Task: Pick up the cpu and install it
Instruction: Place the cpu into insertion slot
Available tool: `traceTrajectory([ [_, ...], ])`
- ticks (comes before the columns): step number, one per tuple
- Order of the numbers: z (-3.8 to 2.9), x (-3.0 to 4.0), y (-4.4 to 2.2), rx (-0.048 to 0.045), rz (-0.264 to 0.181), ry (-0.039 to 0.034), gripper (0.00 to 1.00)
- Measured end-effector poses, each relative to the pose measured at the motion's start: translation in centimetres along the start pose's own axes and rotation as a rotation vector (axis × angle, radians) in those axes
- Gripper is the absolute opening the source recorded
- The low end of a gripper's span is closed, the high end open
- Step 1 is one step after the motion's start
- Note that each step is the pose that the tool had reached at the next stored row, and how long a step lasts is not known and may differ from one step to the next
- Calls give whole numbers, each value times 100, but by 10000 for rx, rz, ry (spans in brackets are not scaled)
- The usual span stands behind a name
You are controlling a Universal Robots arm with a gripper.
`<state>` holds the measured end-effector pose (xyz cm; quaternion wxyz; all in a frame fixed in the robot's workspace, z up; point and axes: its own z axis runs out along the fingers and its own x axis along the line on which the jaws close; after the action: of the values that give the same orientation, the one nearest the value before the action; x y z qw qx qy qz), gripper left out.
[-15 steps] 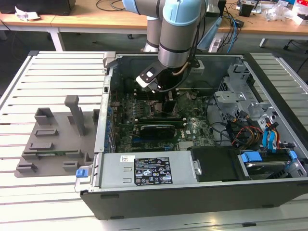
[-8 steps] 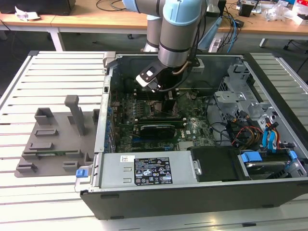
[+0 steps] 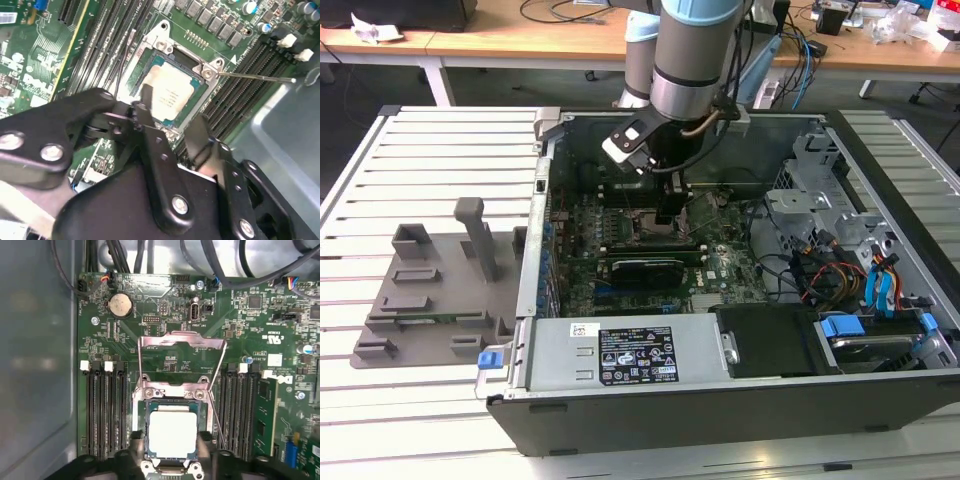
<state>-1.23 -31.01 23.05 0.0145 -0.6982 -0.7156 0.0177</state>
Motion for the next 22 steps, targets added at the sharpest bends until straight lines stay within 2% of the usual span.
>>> traceTrajectory([
  [3,-84,-1,-4,0,2,0,36],
  [4,-130,-1,-6,0,2,0,24],
  [6,-214,-2,-10,0,1,0,11],
  [17,-429,-3,-20,0,1,-1,11],
  [22,-497,-3,-23,-1,1,1,11],
])
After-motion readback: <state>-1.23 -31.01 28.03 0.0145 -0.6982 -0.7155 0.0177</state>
